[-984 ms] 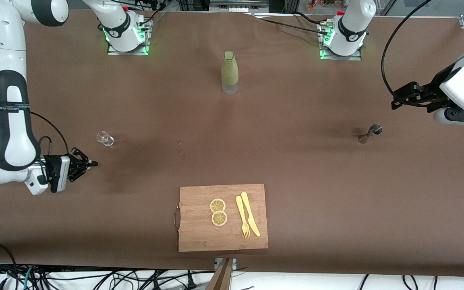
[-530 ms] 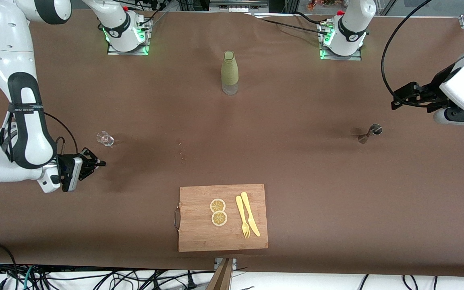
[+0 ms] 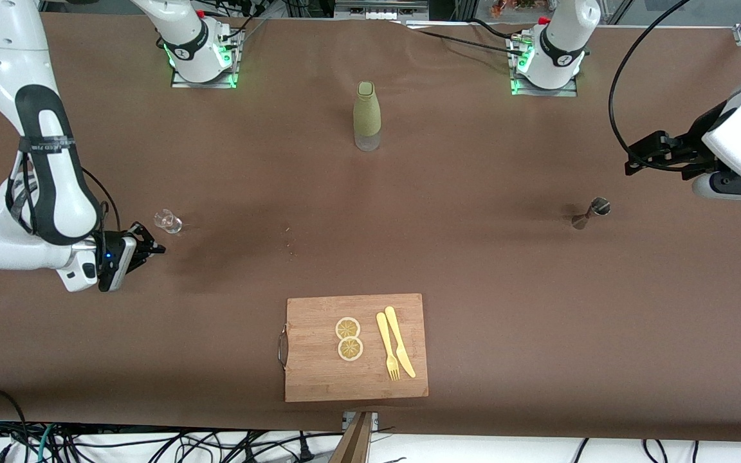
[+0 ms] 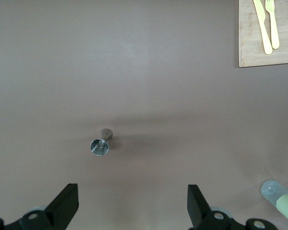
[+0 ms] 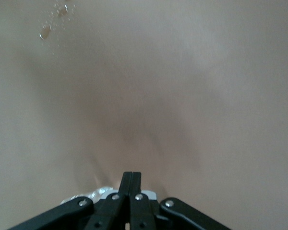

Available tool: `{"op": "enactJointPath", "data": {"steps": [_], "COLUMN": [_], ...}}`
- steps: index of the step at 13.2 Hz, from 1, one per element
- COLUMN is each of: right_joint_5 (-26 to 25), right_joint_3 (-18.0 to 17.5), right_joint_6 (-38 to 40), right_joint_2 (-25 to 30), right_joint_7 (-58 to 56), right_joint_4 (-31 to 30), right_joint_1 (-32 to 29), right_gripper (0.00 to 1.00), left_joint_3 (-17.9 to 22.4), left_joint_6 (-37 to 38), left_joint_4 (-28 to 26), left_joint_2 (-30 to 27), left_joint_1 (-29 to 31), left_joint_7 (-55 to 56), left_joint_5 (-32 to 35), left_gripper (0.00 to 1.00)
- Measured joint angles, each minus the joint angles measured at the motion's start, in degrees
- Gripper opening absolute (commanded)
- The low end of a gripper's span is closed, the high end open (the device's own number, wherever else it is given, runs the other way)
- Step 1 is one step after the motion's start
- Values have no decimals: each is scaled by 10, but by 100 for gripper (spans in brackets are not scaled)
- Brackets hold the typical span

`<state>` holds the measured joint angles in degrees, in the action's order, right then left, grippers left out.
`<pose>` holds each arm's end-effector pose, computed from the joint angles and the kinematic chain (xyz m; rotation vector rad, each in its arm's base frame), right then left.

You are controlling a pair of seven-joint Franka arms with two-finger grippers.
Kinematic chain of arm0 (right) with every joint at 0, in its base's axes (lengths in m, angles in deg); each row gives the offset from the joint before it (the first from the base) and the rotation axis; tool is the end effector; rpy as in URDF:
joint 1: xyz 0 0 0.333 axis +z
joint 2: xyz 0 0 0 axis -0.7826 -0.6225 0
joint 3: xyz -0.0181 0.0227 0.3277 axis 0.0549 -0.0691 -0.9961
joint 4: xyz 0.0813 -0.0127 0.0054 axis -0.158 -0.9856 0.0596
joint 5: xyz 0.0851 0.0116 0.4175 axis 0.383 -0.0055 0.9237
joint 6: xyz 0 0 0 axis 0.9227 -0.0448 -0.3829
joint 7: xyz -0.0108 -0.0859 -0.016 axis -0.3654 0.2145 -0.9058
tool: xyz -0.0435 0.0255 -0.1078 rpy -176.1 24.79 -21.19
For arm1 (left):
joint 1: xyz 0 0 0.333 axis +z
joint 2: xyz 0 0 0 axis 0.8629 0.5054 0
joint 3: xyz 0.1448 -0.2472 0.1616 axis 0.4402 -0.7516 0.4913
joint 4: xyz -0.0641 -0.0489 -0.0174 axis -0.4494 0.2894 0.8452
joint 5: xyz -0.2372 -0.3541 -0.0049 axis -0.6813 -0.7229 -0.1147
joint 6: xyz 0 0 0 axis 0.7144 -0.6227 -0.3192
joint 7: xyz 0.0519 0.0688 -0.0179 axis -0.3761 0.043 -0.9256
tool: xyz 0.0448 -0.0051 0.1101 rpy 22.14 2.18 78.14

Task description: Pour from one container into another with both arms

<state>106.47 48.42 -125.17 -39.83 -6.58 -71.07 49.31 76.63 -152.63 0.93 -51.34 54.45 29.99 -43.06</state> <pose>0.6692 -0.0603 0.2025 -2.3621 -1.3391 0.0384 0.6218 -0.0584 0.6183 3.0850 -0.0451 -0.1552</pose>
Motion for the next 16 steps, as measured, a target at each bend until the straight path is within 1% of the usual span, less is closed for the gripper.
{"op": "enactJointPath", "data": {"steps": [2, 4, 11, 13, 16], "right_joint_5": [-24, -26, -27, -27, -27], "right_joint_3": [-2, -2, -12, -14, -14], "right_joint_6": [-5, -20, -72, -88, -93], "right_joint_2": [26, 36, 37, 37, 37], "right_joint_7": [28, 35, 92, 94, 95], "right_joint_4": [-24, -43, -77, -95, -105], "right_joint_1": [0, 2, 25, 27, 26], "right_gripper": [0, 0, 0, 0, 0], "left_joint_3": [0, 0, 0, 0, 0], "left_joint_6": [0, 0, -2, -2, -2], "left_joint_4": [0, 0, 13, 16, 18], "left_joint_2": [0, 0, 5, 9, 11], "left_joint_1": [0, 0, 0, 0, 0], "left_joint_7": [0, 0, 0, 0, 0], "left_joint_5": [0, 0, 0, 0, 0], "left_gripper": [100, 100, 100, 100, 100]}}
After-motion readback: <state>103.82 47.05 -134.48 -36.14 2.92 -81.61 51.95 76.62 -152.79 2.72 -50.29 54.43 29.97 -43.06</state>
